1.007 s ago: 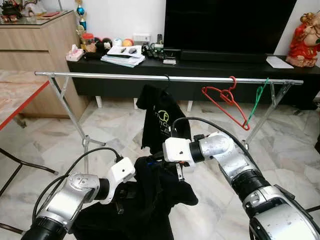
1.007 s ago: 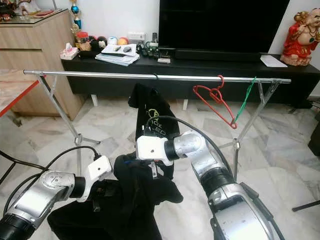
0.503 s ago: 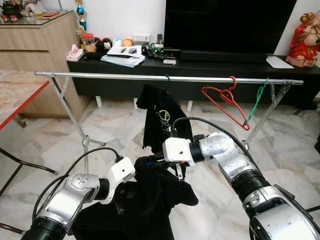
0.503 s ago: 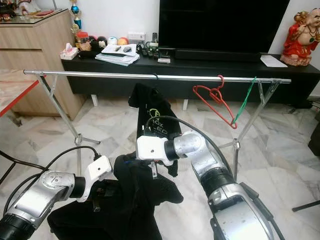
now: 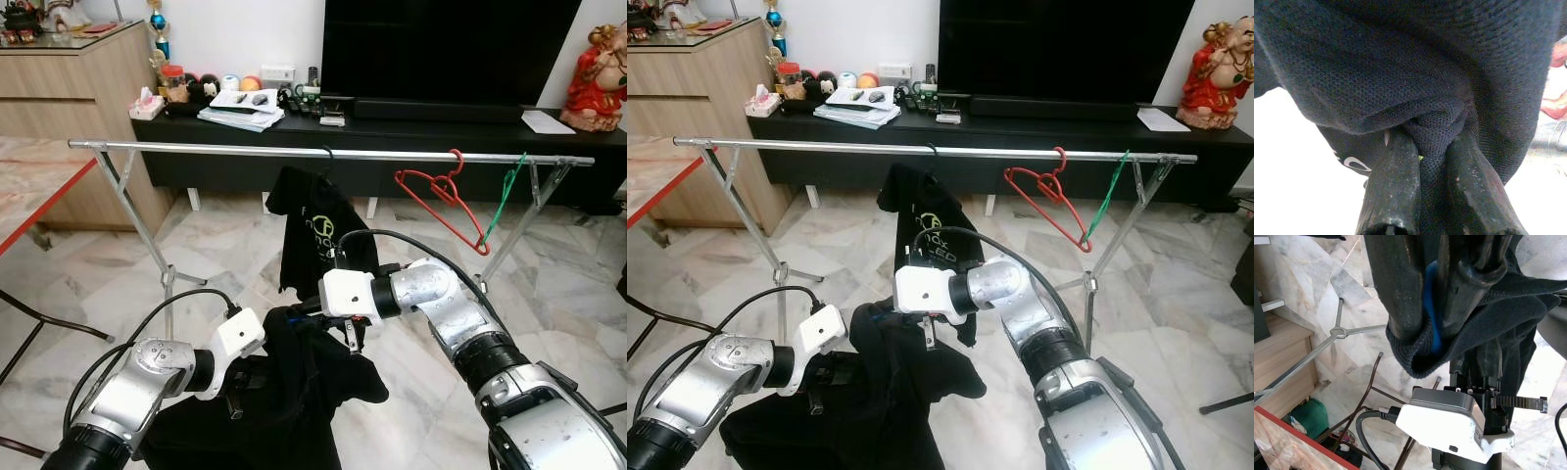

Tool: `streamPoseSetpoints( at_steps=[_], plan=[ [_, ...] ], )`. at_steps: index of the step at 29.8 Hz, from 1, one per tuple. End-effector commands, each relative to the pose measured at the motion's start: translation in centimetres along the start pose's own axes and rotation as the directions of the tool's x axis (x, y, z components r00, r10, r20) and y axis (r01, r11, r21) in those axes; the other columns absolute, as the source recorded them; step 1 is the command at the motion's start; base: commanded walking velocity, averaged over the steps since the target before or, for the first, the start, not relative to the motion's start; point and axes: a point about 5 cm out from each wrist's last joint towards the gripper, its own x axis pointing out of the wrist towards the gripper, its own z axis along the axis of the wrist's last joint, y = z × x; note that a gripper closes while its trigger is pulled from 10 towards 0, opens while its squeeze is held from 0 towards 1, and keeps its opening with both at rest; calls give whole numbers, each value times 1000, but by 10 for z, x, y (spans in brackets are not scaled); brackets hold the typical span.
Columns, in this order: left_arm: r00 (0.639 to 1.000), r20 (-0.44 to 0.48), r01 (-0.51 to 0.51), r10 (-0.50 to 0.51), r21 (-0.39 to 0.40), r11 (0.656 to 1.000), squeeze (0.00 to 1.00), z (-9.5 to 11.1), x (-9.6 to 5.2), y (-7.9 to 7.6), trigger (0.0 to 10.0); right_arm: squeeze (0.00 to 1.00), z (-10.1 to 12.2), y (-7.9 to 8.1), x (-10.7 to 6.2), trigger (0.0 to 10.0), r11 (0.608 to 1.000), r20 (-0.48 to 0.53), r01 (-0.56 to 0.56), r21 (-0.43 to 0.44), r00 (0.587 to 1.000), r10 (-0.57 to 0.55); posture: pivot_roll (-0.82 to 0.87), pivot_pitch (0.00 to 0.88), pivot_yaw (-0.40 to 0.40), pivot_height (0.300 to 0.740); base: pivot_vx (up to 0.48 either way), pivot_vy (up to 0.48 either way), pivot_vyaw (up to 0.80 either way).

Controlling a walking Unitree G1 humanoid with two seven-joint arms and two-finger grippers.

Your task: Hang hanger

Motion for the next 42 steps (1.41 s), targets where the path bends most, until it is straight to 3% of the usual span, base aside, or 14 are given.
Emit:
streamPoseSetpoints(
  at_steps=[1, 17, 18, 24, 25, 26, 27, 28, 29, 30, 31, 32, 37, 42],
  plan=[
    [1000, -8, 26, -26, -27, 999, 0, -4, 3, -5, 0, 0, 32, -24, -8, 0, 989, 111, 113, -96, 989, -102, 78, 0, -30, 740, 0, 0, 0],
    [1000, -8, 26, -26, -27, 999, 0, -4, 3, -5, 0, 0, 32, -24, -8, 0, 989, 111, 113, -96, 989, -102, 78, 0, -30, 740, 0, 0, 0],
    [995, 89, 41, -41, 0, 999, 0, 10, 1, -6, 0, 0, 4, -4, -11, 10000, 999, -12, -4, -50, 1000, 4, 74, 0, -32, 740, 0, 0, 0],
    [994, 97, 46, -46, 6, 999, 0, 11, 0, -6, 0, 0, -9, 6, -12, 10000, 998, -49, -60, 3, 997, 60, 75, 0, -32, 740, 0, 0, 0],
    [994, 97, 46, -46, 6, 999, 0, 11, 0, -6, 0, 90, -10, 7, -13, 10000, 998, -50, -66, 7, 997, 67, 75, 0, -32, 740, 0, 0, 0],
    [994, 96, 45, -46, 6, 999, 0, 11, 0, -6, 0, 478, -12, 8, -13, 10000, 997, -55, -76, 16, 996, 77, 75, 0, -32, 740, 0, 0, 0],
    [994, 95, 45, -46, 6, 999, 0, 11, 0, -6, 0, 478, -13, 9, -13, 10000, 997, -58, -80, 22, 995, 81, 75, 0, -32, 740, 0, 0, 0],
    [994, 95, 46, -46, 6, 999, 0, 11, 0, -6, 0, 596, -19, 13, -14, 10000, 995, -79, -91, 35, 992, 93, 75, 0, -33, 740, 0, 0, 0],
    [994, 96, 47, -47, 6, 999, 0, 11, 0, -7, 0, 596, -22, 16, -15, 10000, 994, -95, -99, 45, 990, 103, 75, 0, -33, 740, 0, 0, 0],
    [994, 96, 47, -48, 5, 999, 0, 11, 0, -7, 0, 114, -26, 18, -15, 10000, 993, -110, -102, 51, 988, 107, 75, 0, -32, 740, 0, 0, 0],
    [994, 97, 48, -48, 5, 999, 0, 11, 0, -7, 0, 114, -29, 20, -16, 10000, 993, -121, -103, 61, 987, 109, 74, 0, -32, 740, 0, 0, 0],
    [994, 95, 48, -49, 5, 999, 0, 11, 0, -7, 0, 0, -34, 23, -16, 10000, 992, -130, -94, 82, 986, 104, 75, 0, -33, 740, 0, 0, 0],
    [999, 24, 35, -36, 36, 999, 0, 4, 0, -5, 0, 0, -46, 33, -18, 10000, 983, -148, -108, 146, 980, 130, 76, 0, -31, 740, 0, 0, 0],
    [997, -66, -38, 44, 76, 996, 0, -10, 0, 5, 0, 0, -64, 51, -19, 10000, 966, -194, -129, 223, 966, 173, 77, 0, -26, 740, 0, 0, 0]
  ],
)
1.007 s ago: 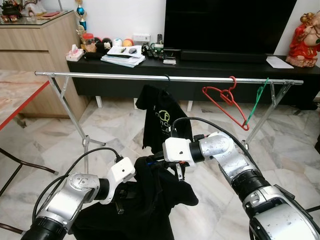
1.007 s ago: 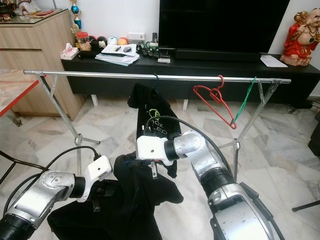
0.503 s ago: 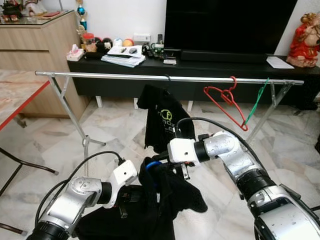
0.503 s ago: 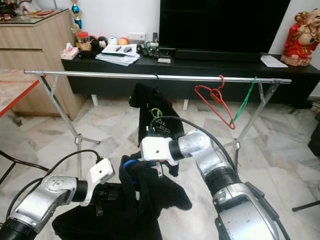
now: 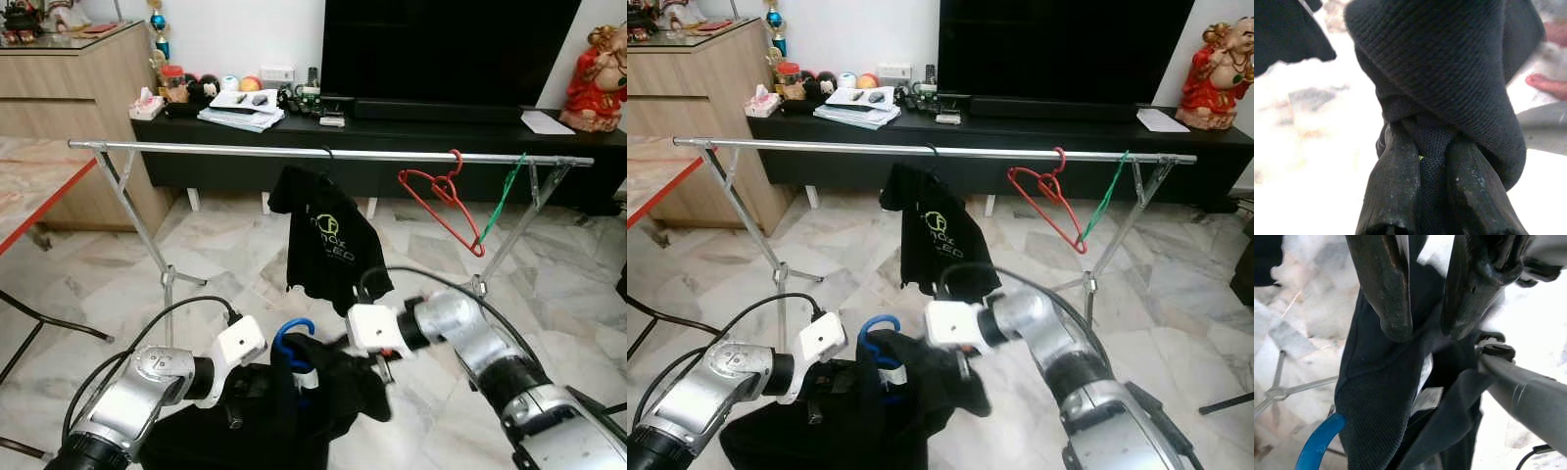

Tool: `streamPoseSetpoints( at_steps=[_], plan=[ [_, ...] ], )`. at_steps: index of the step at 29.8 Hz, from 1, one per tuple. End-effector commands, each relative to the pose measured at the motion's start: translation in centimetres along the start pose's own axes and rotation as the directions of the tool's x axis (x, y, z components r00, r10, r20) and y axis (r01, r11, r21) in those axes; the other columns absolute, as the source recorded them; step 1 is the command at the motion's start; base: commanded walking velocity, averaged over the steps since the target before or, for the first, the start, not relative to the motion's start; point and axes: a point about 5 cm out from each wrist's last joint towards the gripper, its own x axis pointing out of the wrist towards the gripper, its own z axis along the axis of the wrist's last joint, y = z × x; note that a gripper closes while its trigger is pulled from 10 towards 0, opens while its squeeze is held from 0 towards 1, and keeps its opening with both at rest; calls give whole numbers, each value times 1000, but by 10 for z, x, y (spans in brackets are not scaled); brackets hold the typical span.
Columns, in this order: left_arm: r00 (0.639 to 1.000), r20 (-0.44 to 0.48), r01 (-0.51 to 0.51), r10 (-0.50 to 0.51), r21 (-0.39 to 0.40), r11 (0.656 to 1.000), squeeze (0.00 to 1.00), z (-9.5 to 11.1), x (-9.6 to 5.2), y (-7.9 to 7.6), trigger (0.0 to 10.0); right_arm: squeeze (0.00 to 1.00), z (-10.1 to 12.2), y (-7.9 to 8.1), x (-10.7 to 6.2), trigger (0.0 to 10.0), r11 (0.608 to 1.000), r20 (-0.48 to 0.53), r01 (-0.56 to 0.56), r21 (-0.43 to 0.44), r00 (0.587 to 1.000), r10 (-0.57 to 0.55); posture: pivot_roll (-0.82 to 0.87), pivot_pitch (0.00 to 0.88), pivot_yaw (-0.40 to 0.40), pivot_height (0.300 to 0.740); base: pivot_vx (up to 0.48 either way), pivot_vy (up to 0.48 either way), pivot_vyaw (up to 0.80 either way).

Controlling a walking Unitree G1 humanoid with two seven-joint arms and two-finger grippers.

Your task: Hang hanger

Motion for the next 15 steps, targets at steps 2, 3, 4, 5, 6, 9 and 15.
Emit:
streamPoseSetpoints(
  at_steps=[2, 3, 4, 5, 6, 9, 15],
  plan=[
    [1000, -1, -23, 24, 51, 998, 0, 5, -2, 6, 0, 0, -7, 3, 0, 10000, 1000, -37, -10, 22, 999, 10, 77, 0, -26, 740, 0, 0, 0],
    [1000, 0, -20, 20, 50, 999, 0, 4, -2, 5, 0, 0, -13, 7, 1, 10000, 999, -61, -7, 41, 998, 9, 75, 0, -24, 740, 0, 0, 0],
    [1000, 0, -20, 20, 50, 999, 0, 4, -2, 5, 0, 0, -13, 7, 1, 10000, 999, -61, -7, 41, 998, 9, 75, 0, -24, 740, 0, 0, 0],
    [1000, 7, -10, 10, 40, 999, 0, 3, -3, 3, 0, 0, -20, 11, 3, 10000, 999, -92, 1, 52, 996, 4, 77, 0, -23, 740, 0, 0, 0],
    [1000, 7, -10, 10, 40, 999, 0, 3, -3, 3, 0, 0, -20, 11, 3, 10000, 999, -92, 1, 52, 996, 4, 77, 0, -23, 740, 0, 0, 0],
    [998, 64, 11, -11, -6, 1000, 0, 2, -6, 1, 0, 0, -41, 24, 10, 10000, 994, -180, 52, 101, 983, -33, 79, 0, -23, 740, 0, 0, 0],
    [986, 124, -100, 112, -98, 990, 0, -4, -10, 13, 0, 0, -71, 40, 23, 10000, 947, -330, 275, 167, 921, -209, 80, 0, -20, 740, 0, 0, 0]
  ],
)
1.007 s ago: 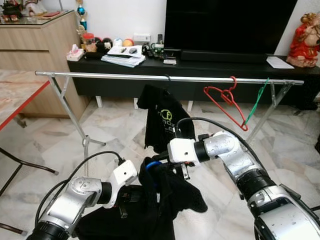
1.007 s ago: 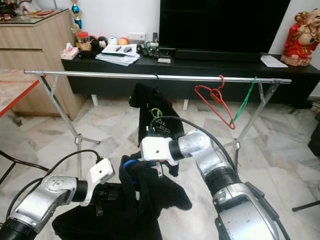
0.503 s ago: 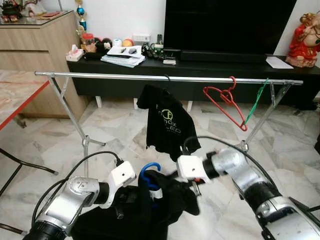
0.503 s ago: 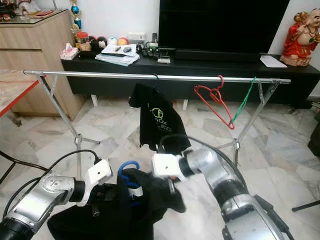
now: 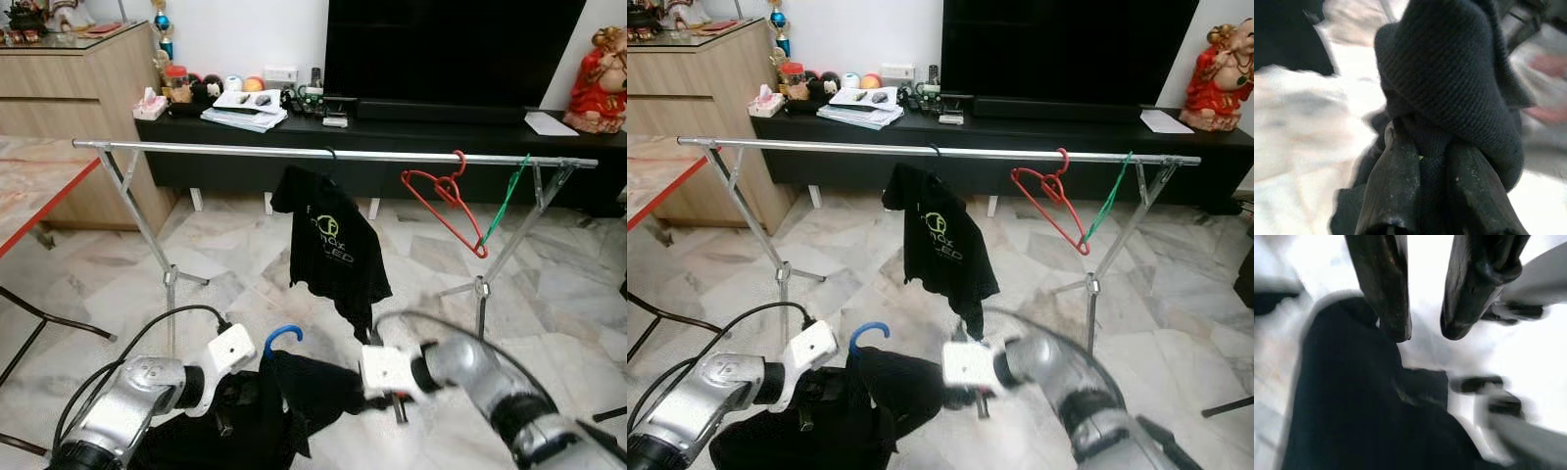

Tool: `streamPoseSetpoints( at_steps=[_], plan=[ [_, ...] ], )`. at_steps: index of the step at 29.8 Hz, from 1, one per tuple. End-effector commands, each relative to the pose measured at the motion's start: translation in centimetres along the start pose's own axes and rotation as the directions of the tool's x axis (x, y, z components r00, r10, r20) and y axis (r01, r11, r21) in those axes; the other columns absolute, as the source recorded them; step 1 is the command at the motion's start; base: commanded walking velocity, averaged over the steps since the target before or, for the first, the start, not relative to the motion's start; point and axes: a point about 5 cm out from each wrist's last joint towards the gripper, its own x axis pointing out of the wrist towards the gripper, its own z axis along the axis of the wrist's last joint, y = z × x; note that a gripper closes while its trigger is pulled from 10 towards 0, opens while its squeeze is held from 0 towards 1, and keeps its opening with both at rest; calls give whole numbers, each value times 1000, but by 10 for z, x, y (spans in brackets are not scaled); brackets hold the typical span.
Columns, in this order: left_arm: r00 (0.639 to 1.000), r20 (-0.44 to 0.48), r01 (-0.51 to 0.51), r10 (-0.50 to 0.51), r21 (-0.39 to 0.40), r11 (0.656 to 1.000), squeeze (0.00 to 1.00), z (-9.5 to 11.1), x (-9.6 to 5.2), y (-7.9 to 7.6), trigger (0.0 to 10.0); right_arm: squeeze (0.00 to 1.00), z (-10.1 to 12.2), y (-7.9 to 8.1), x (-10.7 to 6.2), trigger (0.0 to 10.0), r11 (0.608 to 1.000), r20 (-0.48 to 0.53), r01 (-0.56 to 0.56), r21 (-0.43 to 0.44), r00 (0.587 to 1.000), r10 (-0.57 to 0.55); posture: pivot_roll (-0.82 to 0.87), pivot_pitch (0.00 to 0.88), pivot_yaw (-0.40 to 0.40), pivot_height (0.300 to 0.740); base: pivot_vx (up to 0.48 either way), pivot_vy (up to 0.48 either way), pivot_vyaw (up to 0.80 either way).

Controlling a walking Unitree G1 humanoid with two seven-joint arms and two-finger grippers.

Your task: Hang hanger

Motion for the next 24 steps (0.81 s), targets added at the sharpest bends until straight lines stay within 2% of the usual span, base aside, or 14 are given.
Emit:
streamPoseSetpoints(
  at_steps=[1, 2, 6, 7, 8, 10, 11, 12, 13, 16, 17, 19, 22, 24],
  plan=[
    [990, 7, -139, 139, 11, 990, 0, -1, -4, 16, 2706, 0, -8, -1, 5, 10000, 983, -42, 160, 93, 987, -157, 80, 0, -20, 740, 0, 0, 0],
    [969, -27, -244, 244, 4, 970, 0, -12, -4, 25, 10000, 0, -13, 2, 10, 10000, 956, -59, 246, 163, 969, -239, 77, 0, -19, 740, 0, 0, 0],
    [950, -49, -308, 308, 3, 951, 0, -19, -4, 30, 10000, 0, -16, 5, 13, 10000, 934, -73, 294, 204, 956, -285, 77, 0, -19, 740, 0, 0, 0],
    [914, -66, -402, 399, -37, 915, 0, -33, -6, 34, 10000, 0, -21, 13, 19, 10000, 877, -66, 342, 338, 938, -341, 77, 0, -17, 740, 0, 0, 0],
    [914, -66, -402, 399, -37, 915, 0, -33, -6, 34, 10000, 0, -21, 13, 19, 10000, 877, -66, 342, 338, 938, -341, 77, 0, -17, 740, 0, 0, 0],
    [839, -87, -544, 537, -96, 834, 0, -56, -11, 37, 10000, 0, -35, 34, 30, 10000, 679, -91, 396, 618, 894, -438, 76, 0, -11, 740, 0, 0, 0],
    [839, -87, -544, 537, -96, 834, 0, -56, -11, 37, 10000, 0, -35, 34, 30, 10000, 679, -91, 396, 618, 894, -438, 76, 0, -11, 740, 0, 0, 0],
    [782, -111, -623, 613, -128, 771, 0, -69, -16, 37, 10000, 0, -42, 45, 34, 10000, 570, -123, 405, 715, 875, -468, 72, 0, -9, 740, 0, 0, 0],
    [782, -111, -623, 613, -128, 771, 0, -69, -16, 37, 10000, 0, -42, 45, 34, 10000, 570, -123, 405, 715, 875, -468, 72, 0, -9, 740, 0, 0, 0],
    [628, -204, -778, 751, -187, 600, 0, -105, -34, 32, 10000, 0, -63, 71, 37, 10000, 315, -253, 453, 834, 821, -511, 65, 0, -6, 740, 0, 0, 0],
    [628, -204, -778, 751, -187, 600, 0, -105, -34, 32, 10000, 0, -63, 71, 37, 10000, 315, -253, 453, 834, 821, -511, 65, 0, -6, 740, 0, 0, 0],
    [559, -265, -828, 786, -230, 511, 0, -123, -42, 26, 10000, 0, -68, 85, 42, 10000, 193, -301, 446, 874, 809, -504, 60, 0, -6, 740, 0, 0, 0],
    [528, -319, -849, 787, -227, 478, 0, -137, -45, 18, 10000, 0, -71, 94, 45, 10000, 160, -325, 454, 877, 804, -497, 58, 2, -4, 740, 0, 0, 0],
    [487, -424, -873, 763, -235, 427, 0, -166, -50, -5, 10000, 0, -79, 110, 46, 10000, 23, -398, 473, 881, 766, -505, 64, 5, -5, 740, 0, 0, 0]
  ],
)
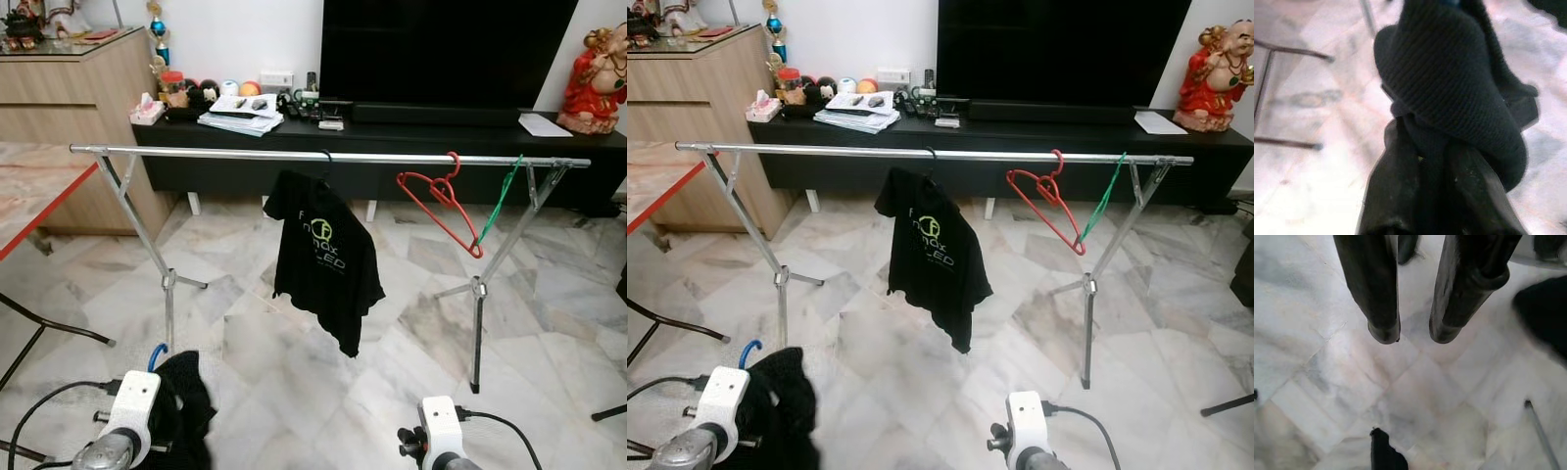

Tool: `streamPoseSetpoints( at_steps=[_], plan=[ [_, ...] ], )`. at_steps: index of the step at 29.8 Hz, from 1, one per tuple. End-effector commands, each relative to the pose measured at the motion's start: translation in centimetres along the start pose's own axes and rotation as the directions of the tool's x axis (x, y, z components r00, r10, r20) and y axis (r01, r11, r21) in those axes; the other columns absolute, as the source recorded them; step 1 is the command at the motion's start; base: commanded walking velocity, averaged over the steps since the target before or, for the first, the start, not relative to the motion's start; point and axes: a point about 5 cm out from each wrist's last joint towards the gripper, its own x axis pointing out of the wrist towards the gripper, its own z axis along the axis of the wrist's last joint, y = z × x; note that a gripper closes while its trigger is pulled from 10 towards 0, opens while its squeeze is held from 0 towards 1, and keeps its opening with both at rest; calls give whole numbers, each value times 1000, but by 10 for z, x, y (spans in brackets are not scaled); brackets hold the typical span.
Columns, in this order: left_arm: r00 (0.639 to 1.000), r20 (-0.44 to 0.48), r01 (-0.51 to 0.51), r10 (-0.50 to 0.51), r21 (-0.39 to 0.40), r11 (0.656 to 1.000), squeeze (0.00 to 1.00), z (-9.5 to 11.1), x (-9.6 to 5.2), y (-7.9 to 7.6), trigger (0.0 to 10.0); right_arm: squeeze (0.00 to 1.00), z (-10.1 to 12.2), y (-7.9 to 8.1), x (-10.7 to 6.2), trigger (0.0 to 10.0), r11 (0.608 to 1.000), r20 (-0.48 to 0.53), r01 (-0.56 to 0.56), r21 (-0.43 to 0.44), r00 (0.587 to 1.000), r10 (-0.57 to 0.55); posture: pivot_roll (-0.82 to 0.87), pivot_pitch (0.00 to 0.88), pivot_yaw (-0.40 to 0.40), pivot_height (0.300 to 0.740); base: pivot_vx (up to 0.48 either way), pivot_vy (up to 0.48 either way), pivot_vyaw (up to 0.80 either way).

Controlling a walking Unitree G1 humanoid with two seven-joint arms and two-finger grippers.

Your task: Hang hanger

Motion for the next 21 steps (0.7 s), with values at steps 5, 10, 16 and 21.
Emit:
streamPoseSetpoints(
  at_steps=[5, 10, 16, 21],
  plan=[
    [984, -165, -71, 64, -35, 997, 0, -56, -19, -3, 10000, 0, -43, -13, -13, 10000, 983, -106, 130, 130, 987, -117, 58, 6, -8, 740, 0, 0, 0],
    [983, -177, -61, 53, -39, 997, 0, -61, -21, -5, 10000, 0, -59, -17, -20, 10000, 973, -134, 172, 153, 979, -152, 45, 9, 8, 740, 0, 0, 0],
    [984, -171, -45, 41, -18, 999, 0, -58, -19, -4, 10000, 0, -70, -16, -24, 10000, 954, -146, 200, 224, 975, -170, 26, 1, 34, 740, 0, 0, 0],
    [987, -161, -32, 28, -21, 999, 0, -51, -15, -4, 10000, 0, -84, -11, -29, 10000, 948, -176, 209, 239, 970, -169, 16, 0, 48, 740, 0, 0, 0]
  ],
)
